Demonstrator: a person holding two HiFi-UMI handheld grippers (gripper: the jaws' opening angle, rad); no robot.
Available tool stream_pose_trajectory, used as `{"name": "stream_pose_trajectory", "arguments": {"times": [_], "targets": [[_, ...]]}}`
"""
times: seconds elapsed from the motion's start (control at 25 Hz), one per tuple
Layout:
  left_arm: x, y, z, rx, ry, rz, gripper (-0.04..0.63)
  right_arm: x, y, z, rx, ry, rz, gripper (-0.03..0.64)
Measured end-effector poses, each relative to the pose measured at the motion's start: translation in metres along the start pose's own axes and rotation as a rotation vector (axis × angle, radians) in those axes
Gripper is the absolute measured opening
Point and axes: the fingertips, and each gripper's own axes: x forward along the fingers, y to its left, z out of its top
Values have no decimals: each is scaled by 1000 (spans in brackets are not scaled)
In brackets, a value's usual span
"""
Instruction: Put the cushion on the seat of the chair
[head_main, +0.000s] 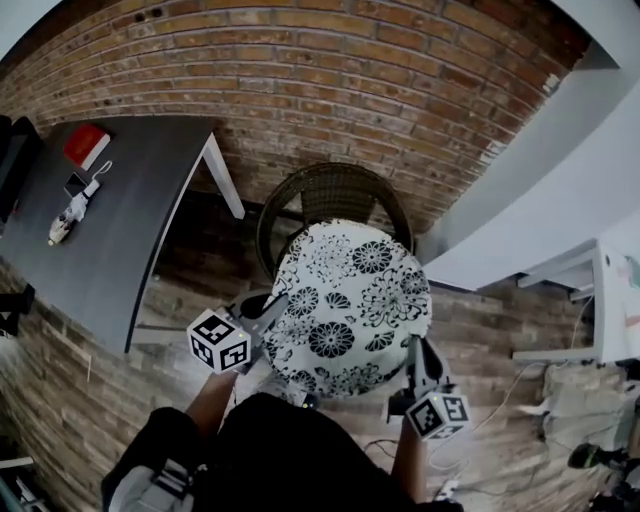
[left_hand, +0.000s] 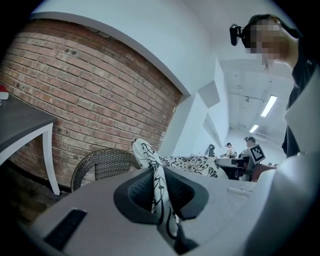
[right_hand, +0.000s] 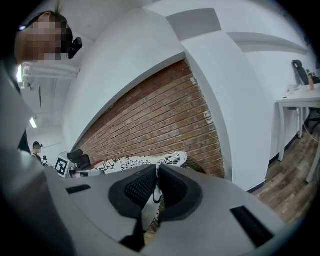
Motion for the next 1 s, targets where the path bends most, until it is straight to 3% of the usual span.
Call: {"name": "stream_pose_trajectory", "arguments": {"times": [0.4, 1.0], "targets": [[34, 47, 6, -30, 40, 32, 15, 69, -7, 10, 20, 58, 30, 15], [65, 111, 3, -121, 62, 37, 15, 142, -19, 9, -16, 153, -10, 17]]}}
